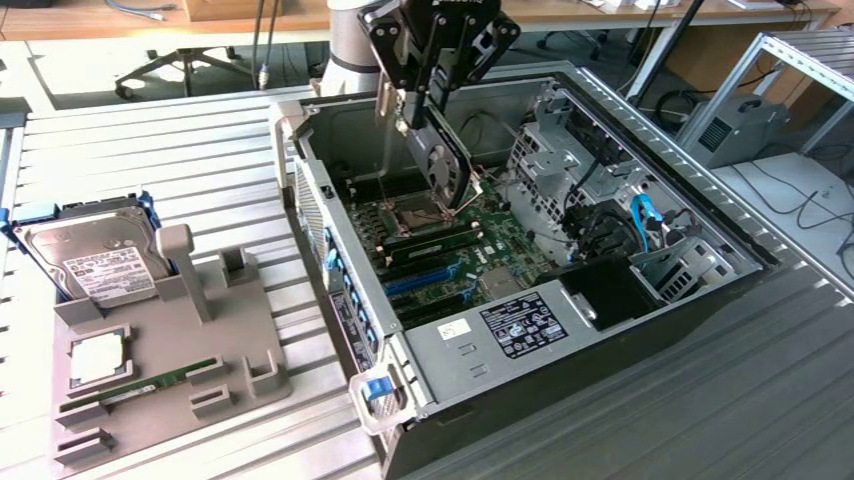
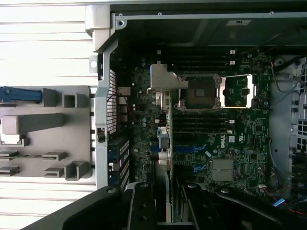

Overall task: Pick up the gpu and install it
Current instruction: 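Pick up the gpu and move the gpu toward the slot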

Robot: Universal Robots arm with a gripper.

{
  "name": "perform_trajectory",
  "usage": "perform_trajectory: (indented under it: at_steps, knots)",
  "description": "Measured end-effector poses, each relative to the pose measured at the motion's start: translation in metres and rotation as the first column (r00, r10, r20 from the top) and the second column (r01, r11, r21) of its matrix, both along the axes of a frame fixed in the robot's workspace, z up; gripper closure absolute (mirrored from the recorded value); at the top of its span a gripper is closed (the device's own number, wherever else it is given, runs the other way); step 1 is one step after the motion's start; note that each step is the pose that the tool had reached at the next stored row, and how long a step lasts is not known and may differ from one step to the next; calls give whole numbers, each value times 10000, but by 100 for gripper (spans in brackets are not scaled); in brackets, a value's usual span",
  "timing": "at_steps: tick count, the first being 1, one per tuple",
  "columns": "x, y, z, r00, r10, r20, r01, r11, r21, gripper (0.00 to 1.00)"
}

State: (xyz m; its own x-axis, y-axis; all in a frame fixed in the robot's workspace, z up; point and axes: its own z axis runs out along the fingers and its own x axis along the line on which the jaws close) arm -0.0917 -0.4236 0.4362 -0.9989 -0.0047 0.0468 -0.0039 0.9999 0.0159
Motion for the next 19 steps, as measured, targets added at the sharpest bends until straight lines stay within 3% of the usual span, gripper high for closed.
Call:
perform_trajectory:
  at_steps: [19]
  knots:
    - [93,0,0,10000,0,0,0,10000,0,73]
